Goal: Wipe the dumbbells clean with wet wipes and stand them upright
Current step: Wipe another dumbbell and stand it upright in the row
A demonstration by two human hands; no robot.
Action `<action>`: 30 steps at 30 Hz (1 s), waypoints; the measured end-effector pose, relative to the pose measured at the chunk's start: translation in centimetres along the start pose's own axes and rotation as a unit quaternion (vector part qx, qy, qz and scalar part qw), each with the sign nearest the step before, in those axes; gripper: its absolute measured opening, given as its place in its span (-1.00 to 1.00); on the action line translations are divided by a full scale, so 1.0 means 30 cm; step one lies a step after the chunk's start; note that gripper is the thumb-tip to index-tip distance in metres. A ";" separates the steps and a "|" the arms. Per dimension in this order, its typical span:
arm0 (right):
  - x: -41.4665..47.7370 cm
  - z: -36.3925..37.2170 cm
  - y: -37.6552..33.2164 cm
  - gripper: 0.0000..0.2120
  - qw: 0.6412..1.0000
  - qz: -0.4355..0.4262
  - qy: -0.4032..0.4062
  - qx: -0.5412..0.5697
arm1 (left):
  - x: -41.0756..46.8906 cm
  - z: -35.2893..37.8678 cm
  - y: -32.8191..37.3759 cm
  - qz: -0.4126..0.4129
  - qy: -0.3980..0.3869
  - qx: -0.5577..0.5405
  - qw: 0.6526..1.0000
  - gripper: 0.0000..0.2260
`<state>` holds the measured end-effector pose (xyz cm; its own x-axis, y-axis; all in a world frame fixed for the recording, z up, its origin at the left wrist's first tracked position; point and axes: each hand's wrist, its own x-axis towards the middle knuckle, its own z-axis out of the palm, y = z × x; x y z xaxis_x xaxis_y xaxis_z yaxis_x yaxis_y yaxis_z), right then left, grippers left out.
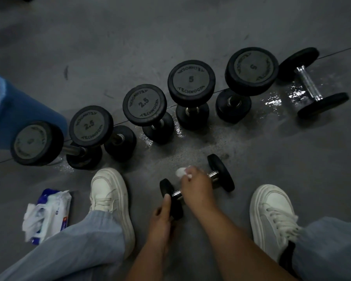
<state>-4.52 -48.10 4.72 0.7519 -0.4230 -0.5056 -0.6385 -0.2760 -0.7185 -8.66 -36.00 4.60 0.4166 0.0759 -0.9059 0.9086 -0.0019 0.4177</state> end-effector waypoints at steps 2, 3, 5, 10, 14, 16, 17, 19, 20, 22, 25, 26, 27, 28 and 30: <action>0.004 0.003 0.014 -0.83 0.999 0.018 0.009 -0.048 | -0.011 -0.009 -0.023 -0.022 -0.006 -0.002 1.000 -0.23; -0.001 0.005 0.020 -0.81 0.995 0.031 -0.038 -0.088 | -0.023 -0.008 -0.028 -0.031 -0.016 -0.016 0.999 -0.27; -0.011 -0.001 0.031 -0.83 0.991 0.032 -0.099 -0.086 | -0.043 -0.003 -0.028 -0.060 -0.045 -0.051 0.996 -0.39; -0.069 0.006 0.052 -0.83 0.996 -0.024 -0.056 -0.060 | -0.073 0.003 0.014 -0.130 -0.071 -0.204 0.968 -0.29; -0.085 -0.006 0.086 -0.82 1.000 -0.022 -0.016 -0.014 | -0.045 0.027 0.059 -0.199 -0.040 -0.236 0.950 -0.08; -0.067 -0.047 0.099 -0.83 0.996 0.025 0.087 0.016 | -0.030 0.042 0.077 -0.199 -0.020 -0.216 0.956 -0.11; -0.065 -0.056 0.103 -0.84 0.994 0.039 0.096 0.020 | -0.022 0.044 0.081 -0.194 -0.014 -0.217 0.956 -0.17; -0.082 -0.050 0.101 -0.78 0.997 0.045 0.054 0.013 | -0.016 0.046 0.088 -0.188 -0.006 -0.224 0.956 -0.26; -0.094 -0.038 0.104 -0.74 0.999 0.041 0.015 0.008 | -0.019 0.049 0.090 -0.184 -0.003 -0.223 0.957 -0.30; -0.111 -0.013 0.123 -0.66 0.998 0.011 -0.060 -0.029 | -0.033 0.053 0.090 -0.174 -0.004 -0.230 0.958 -0.37; -0.091 -0.013 0.140 -0.77 1.000 0.005 -0.023 -0.003 | -0.033 0.052 0.084 -0.167 -0.005 -0.233 0.958 -0.38; -0.080 -0.017 0.137 -0.80 0.999 0.024 0.018 0.041 | -0.029 0.051 0.081 -0.168 -0.001 -0.224 0.960 -0.38; -0.072 -0.022 0.126 -0.82 0.994 0.050 0.053 0.085 | -0.027 0.052 0.081 -0.168 0.002 -0.216 0.962 -0.38; -0.067 -0.017 0.111 -0.84 0.987 0.080 0.069 0.121 | -0.015 0.050 0.075 -0.166 0.003 -0.209 0.964 -0.38; -0.062 0.002 0.081 -0.90 0.983 0.117 0.031 0.140 | -0.011 0.049 0.072 -0.157 -0.001 -0.208 0.966 -0.40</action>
<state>-7.45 -47.92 3.89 0.5726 -0.5008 -0.6491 -0.7164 0.0792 -0.6931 -6.78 -37.49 5.70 0.1240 0.0062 -0.9923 0.8994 0.4217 0.1150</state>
